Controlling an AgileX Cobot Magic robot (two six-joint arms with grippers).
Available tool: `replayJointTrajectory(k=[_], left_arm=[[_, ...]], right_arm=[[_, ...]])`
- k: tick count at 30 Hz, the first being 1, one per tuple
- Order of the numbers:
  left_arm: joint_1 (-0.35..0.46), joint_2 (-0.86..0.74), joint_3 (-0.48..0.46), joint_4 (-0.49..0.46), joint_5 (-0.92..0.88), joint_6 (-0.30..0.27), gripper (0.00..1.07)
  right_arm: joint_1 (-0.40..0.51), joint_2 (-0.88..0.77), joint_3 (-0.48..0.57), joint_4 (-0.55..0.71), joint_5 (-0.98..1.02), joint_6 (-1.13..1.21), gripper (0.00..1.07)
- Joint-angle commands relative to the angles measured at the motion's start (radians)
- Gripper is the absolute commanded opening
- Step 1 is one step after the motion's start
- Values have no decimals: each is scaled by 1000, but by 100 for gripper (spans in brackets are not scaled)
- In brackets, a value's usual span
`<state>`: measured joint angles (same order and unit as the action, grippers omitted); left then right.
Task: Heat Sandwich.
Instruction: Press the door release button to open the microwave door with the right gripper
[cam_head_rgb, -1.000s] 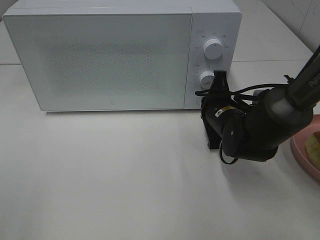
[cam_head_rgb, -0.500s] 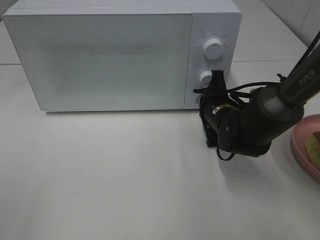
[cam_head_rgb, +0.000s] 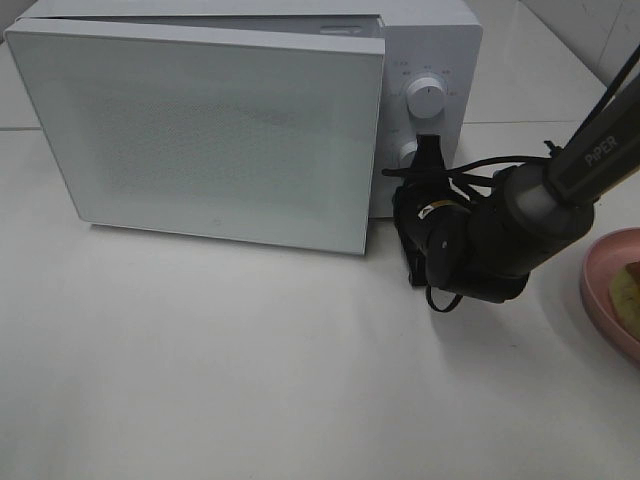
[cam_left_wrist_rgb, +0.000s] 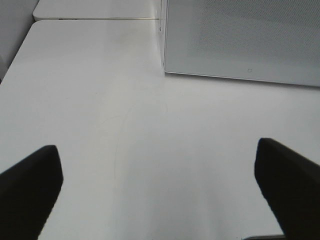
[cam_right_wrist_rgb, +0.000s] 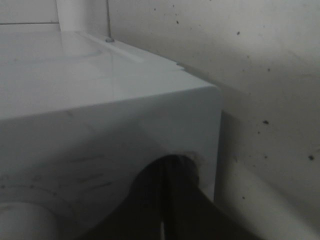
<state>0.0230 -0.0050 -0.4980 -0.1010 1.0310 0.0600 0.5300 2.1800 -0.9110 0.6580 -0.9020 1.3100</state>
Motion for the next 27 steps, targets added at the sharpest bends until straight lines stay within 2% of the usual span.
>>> replayJointTrajectory(k=[1, 19, 27], left_arm=[[-6, -26, 3, -5, -2, 3, 101], [-6, -26, 3, -5, -2, 3, 101], [-6, -26, 3, -5, -2, 3, 101]], right_arm=[[-52, -9, -94, -72, -209, -25, 0], [-52, -9, -89, -109, -128, -30, 1], [-52, -43, -71, -132, 4, -48, 1]])
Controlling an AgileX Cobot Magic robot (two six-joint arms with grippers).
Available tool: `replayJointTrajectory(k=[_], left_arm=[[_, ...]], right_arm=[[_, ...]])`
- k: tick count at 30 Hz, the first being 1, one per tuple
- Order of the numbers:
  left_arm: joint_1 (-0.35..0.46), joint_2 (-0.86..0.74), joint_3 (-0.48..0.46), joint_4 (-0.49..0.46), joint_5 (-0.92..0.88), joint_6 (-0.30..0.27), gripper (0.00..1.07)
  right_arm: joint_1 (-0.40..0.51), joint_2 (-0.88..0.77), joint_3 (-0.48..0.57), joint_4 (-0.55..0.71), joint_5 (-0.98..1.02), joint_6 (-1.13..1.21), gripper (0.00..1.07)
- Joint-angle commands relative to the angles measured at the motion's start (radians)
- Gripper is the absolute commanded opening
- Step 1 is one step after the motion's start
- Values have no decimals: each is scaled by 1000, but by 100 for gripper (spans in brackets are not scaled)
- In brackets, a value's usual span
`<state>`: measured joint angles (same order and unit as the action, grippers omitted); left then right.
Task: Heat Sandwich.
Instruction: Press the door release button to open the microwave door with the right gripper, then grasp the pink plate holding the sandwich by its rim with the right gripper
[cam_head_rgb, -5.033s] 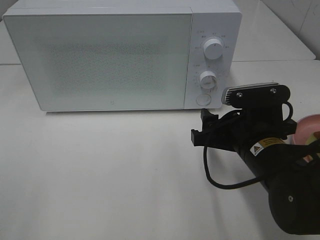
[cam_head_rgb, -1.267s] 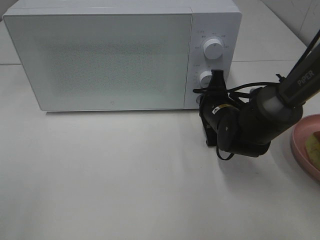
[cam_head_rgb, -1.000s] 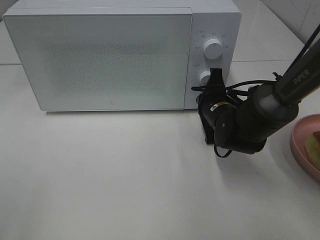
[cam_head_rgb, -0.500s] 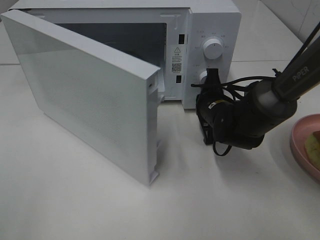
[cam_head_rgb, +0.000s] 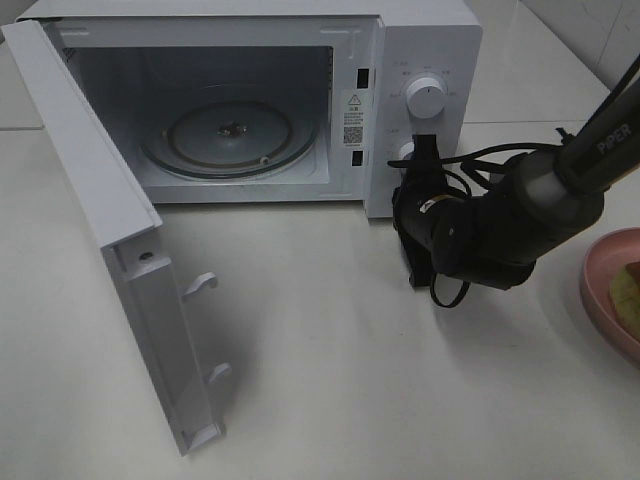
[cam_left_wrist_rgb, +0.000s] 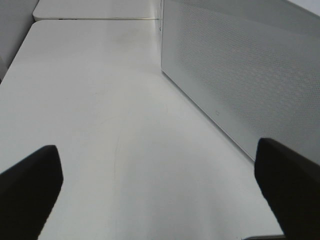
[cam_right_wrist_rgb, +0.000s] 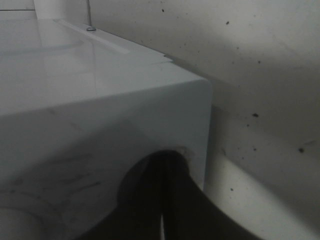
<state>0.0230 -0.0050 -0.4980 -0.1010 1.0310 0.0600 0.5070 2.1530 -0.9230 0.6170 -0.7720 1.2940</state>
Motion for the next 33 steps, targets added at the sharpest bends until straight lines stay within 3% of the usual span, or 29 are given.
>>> replayJointTrajectory(k=[1, 20, 33], left_arm=[[-6, -26, 3, -5, -2, 3, 101], [-6, -26, 3, -5, -2, 3, 101], [-6, -26, 3, -5, -2, 3, 101]], right_arm=[[-29, -29, -38, -89, -105, -37, 1], [-29, -187, 156, -93, 132, -105, 1], [-29, -344, 167, -91, 503, -497, 2]])
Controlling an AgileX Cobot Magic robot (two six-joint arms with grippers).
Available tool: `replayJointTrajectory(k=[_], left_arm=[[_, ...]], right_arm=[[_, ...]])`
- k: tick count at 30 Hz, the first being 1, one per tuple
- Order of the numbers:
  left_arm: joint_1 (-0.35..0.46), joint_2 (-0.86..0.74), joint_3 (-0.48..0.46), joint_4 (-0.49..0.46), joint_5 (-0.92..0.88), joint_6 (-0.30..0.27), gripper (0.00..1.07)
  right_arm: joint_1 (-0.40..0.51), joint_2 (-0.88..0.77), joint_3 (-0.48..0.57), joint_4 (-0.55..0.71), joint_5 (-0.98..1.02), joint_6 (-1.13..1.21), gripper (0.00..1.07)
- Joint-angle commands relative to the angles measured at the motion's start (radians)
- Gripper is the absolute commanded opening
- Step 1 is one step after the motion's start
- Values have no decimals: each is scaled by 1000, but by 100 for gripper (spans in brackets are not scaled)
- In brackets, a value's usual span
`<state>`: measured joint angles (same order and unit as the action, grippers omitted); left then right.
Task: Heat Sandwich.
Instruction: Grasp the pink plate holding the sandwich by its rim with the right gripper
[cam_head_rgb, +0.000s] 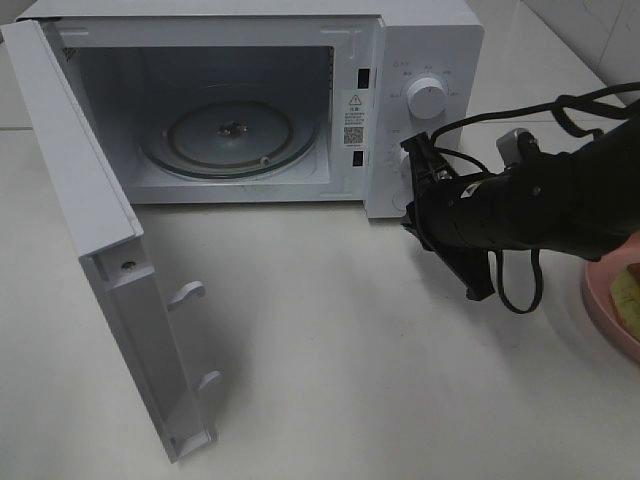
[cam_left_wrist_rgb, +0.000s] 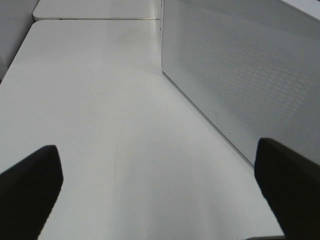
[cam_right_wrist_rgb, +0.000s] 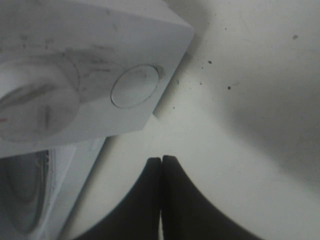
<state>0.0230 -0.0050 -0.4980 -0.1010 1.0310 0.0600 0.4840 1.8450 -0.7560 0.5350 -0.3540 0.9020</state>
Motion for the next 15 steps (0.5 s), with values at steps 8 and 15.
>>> replayJointTrajectory(k=[8, 15], left_arm=[[-6, -26, 3, -5, -2, 3, 101], [-6, -26, 3, -5, -2, 3, 101]], right_arm=[[-7, -115, -1, -24, 312, -469, 2], [-7, -175, -1, -166, 493, -647, 4]])
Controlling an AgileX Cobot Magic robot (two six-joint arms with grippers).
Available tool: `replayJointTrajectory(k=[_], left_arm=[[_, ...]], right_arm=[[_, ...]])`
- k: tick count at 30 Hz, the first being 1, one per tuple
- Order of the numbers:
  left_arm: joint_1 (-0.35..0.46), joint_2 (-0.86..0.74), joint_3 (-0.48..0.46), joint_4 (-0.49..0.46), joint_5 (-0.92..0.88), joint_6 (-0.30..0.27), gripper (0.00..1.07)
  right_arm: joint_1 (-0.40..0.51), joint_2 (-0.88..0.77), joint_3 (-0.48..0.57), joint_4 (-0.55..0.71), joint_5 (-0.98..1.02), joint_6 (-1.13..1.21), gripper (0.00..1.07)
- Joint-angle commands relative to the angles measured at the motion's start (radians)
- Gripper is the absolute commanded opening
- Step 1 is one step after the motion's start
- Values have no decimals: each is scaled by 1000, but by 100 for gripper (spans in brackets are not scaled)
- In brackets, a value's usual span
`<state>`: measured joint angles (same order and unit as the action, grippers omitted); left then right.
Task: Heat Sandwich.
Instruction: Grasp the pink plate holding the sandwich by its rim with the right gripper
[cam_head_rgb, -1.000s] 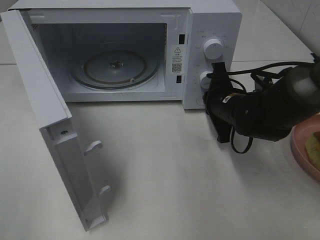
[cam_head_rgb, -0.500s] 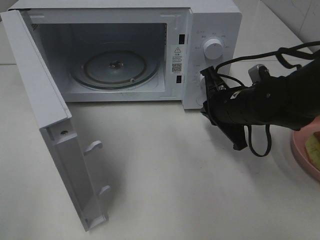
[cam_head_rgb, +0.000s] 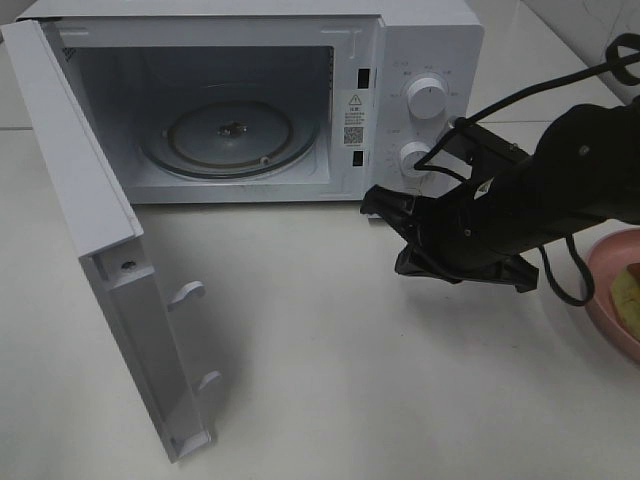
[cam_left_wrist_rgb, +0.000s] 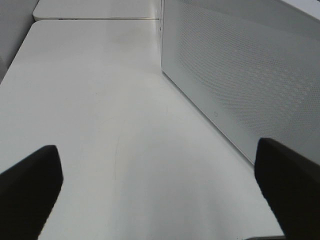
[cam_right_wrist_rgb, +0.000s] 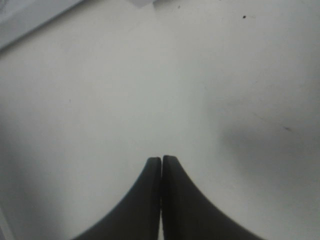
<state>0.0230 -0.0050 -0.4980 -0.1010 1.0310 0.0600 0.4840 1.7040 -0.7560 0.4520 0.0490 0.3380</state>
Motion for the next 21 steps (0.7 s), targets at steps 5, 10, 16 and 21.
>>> replayJointTrajectory(k=[5, 10, 16, 21], left_arm=[[-6, -26, 3, -5, -2, 3, 101], [-6, -26, 3, -5, -2, 3, 101], [-6, -26, 3, -5, -2, 3, 101], [-6, -26, 3, -5, -2, 3, 101]], right_arm=[[-7, -91, -1, -272, 243, -132, 5], [-7, -162, -2, -437, 395, -134, 7], [-7, -210, -44, -524, 574, -134, 12], [-7, -211, -100, -562, 711, -136, 29]])
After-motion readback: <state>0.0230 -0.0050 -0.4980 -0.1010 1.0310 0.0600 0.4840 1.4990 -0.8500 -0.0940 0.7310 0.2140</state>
